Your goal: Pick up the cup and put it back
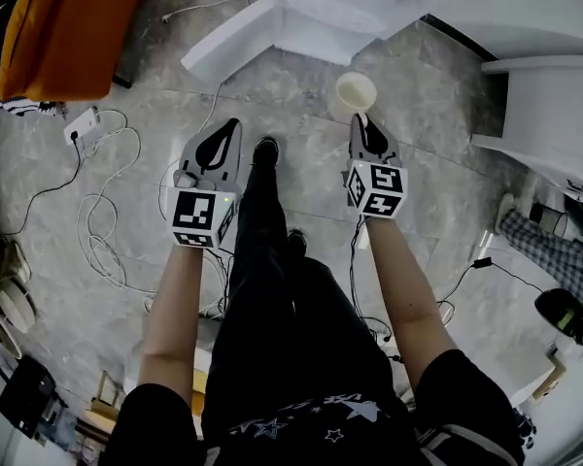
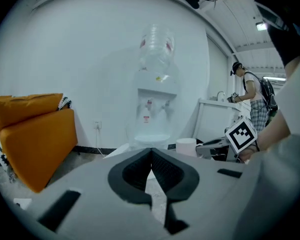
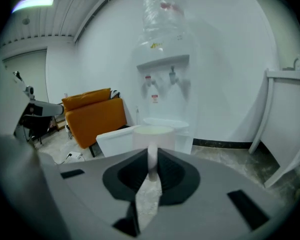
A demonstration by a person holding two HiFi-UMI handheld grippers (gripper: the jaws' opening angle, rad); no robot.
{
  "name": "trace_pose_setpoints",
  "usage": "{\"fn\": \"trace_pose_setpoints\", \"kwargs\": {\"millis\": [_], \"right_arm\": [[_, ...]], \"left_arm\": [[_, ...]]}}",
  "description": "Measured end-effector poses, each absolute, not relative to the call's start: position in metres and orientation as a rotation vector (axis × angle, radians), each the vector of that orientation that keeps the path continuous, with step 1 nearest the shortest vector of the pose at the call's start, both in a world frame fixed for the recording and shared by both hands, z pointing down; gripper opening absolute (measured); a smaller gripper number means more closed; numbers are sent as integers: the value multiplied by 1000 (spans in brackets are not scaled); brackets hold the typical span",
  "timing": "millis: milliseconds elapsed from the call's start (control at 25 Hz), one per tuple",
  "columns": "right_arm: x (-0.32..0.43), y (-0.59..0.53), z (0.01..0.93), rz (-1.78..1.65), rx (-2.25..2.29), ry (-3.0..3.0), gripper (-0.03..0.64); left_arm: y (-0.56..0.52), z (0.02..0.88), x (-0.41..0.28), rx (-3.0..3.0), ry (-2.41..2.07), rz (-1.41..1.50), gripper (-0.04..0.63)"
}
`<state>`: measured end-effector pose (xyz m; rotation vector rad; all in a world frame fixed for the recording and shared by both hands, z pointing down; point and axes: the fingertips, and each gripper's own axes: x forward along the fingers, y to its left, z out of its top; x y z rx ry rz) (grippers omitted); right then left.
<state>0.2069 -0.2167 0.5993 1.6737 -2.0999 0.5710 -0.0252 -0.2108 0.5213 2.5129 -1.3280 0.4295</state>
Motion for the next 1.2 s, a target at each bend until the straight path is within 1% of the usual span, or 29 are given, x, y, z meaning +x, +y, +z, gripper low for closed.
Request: {"fn": "trace_pose_setpoints", "kwargs": {"millis": [160,360,600,840,1040,1200], "right_arm": [[205,-270,691,613,1710,-2063,43],[209,-341,806,611,1726,-2013,43],[207,-424,899,591,1726,-2056,43],[215,-483,946,522,1731,-2023,43],[224,-518,964,496,1788,-1988,44],[223,-537,969,412,1797,-1985,46]], "left_arm": [[-265,613,-21,2479,-1307,401,11],[-321,732,-3,2498,-1248,430,10],[-361,834,12,2504,-1190,471,11],[-404,875,15,2497,-1217,385,11],[-432,886,19,2519,-1221,343,10],[-444,886,17,2531,-1224,310,11]]}}
